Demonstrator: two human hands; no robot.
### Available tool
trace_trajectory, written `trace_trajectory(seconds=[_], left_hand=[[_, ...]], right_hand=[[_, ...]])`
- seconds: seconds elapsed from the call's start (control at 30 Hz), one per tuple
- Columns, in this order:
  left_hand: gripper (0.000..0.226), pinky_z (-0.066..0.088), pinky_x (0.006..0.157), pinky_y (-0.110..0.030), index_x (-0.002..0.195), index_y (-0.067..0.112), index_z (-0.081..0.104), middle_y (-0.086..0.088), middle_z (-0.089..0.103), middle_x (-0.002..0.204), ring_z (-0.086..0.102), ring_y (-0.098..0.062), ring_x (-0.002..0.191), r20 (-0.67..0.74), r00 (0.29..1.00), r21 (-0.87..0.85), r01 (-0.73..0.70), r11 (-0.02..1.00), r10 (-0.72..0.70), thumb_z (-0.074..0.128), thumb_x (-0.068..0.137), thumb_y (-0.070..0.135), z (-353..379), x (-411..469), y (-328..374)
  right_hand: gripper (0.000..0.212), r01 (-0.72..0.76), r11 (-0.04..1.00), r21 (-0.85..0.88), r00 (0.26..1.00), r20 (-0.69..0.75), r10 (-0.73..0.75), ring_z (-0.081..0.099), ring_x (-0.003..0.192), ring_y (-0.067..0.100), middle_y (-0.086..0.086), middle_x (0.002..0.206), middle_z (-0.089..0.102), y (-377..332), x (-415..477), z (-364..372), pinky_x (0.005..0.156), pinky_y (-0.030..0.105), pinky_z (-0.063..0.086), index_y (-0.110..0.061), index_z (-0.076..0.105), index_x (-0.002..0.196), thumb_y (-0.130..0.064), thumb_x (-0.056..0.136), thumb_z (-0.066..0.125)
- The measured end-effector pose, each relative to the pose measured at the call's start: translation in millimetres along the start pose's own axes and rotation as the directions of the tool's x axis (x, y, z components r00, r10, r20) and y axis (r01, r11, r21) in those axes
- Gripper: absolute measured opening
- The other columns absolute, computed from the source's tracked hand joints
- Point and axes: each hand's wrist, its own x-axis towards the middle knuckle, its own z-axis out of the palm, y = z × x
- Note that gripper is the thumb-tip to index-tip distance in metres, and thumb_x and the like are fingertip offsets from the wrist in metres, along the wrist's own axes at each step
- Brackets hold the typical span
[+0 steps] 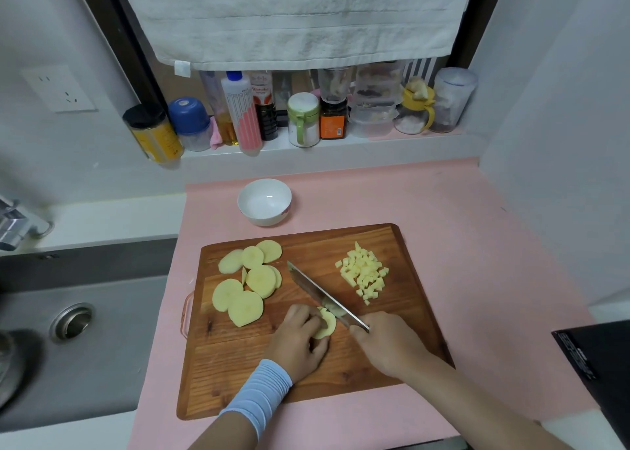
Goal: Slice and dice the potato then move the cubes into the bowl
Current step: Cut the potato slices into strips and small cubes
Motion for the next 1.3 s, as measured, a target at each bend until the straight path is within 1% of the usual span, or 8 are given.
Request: trace_trajectory(seconds=[0.17,0.33,0.5,0.63,0.77,0.9,1.07,1.3], left_hand=[[0.012,0.049,0.080,-0.024,0.083,0.014,0.063,0.004,0.059,0.098,0.054,-0.019,0.096,-0.050,0.999,-0.005,0.008,1.000,-0.008,0.068,0.081,0.024,4,-1,3],[0.011,0.051,0.074,-0.026,0.081,0.016,0.062,0.005,0.055,0.091,0.051,-0.017,0.090,-0.043,0.999,0.043,-0.028,0.999,0.030,0.066,0.082,0.025,0,6,5],[0.023,0.051,0.089,-0.028,0.103,0.013,0.071,0.002,0.063,0.110,0.056,-0.020,0.102,-0.054,0.998,0.015,-0.020,1.000,0.021,0.063,0.083,0.021,3,2,5],[0.014,0.052,0.081,-0.029,0.092,0.011,0.070,0.003,0.061,0.101,0.055,-0.018,0.095,-0.068,0.998,0.008,0.008,1.000,-0.008,0.065,0.084,0.021,5,0,4],[0.007,0.049,0.083,-0.024,0.084,0.012,0.066,0.004,0.058,0.096,0.054,-0.018,0.094,-0.078,0.997,-0.023,-0.017,1.000,0.015,0.068,0.082,0.018,5,1,4],[0.007,0.050,0.084,-0.026,0.086,0.013,0.066,0.003,0.059,0.097,0.056,-0.018,0.095,-0.083,0.996,-0.037,-0.015,0.999,0.012,0.070,0.082,0.018,5,1,3],[0.009,0.048,0.089,-0.026,0.087,0.012,0.067,0.001,0.061,0.099,0.057,-0.020,0.099,-0.091,0.996,-0.035,-0.020,0.999,0.016,0.070,0.081,0.017,5,1,2],[0.010,0.049,0.089,-0.028,0.089,0.012,0.067,0.001,0.061,0.103,0.056,-0.020,0.103,-0.092,0.996,-0.032,-0.004,0.999,0.001,0.071,0.081,0.018,6,-2,2]], right_hand=[[0.036,0.032,0.998,-0.053,0.999,-0.008,-0.033,0.062,0.069,0.009,-0.007,0.071,0.063,-1,-2,-1,0.060,0.029,0.048,-0.027,0.057,0.074,-0.044,0.102,0.045],[0.030,0.073,0.987,-0.145,0.988,-0.122,-0.091,0.065,0.080,0.014,-0.007,0.084,0.069,-7,-17,3,0.067,0.030,0.051,-0.029,0.067,0.098,-0.042,0.103,0.041],[0.028,0.088,0.978,-0.189,0.981,-0.155,-0.118,0.066,0.085,0.015,-0.007,0.092,0.071,-10,-34,13,0.065,0.028,0.041,-0.035,0.065,0.112,-0.043,0.103,0.039],[0.029,0.042,0.984,-0.173,0.991,-0.119,-0.063,0.066,0.086,0.018,-0.006,0.090,0.070,-6,-37,13,0.070,0.031,0.048,-0.031,0.065,0.106,-0.042,0.103,0.038],[0.032,0.008,0.987,-0.163,0.997,-0.079,-0.021,0.066,0.086,0.018,-0.005,0.091,0.071,3,-39,12,0.076,0.034,0.055,-0.028,0.067,0.108,-0.042,0.103,0.038],[0.033,-0.013,0.991,-0.131,0.999,-0.042,0.007,0.066,0.083,0.015,-0.007,0.092,0.072,7,-37,11,0.075,0.032,0.056,-0.027,0.069,0.112,-0.042,0.104,0.041],[0.027,-0.061,0.997,-0.044,0.998,0.008,0.061,0.065,0.077,0.013,-0.010,0.081,0.063,-7,-18,9,0.067,0.027,0.051,-0.026,0.063,0.088,-0.040,0.104,0.046],[0.024,-0.059,0.998,-0.016,0.998,0.011,0.059,0.062,0.078,0.013,-0.008,0.083,0.061,-19,-3,9,0.069,0.029,0.052,-0.027,0.057,0.084,-0.039,0.103,0.049]])
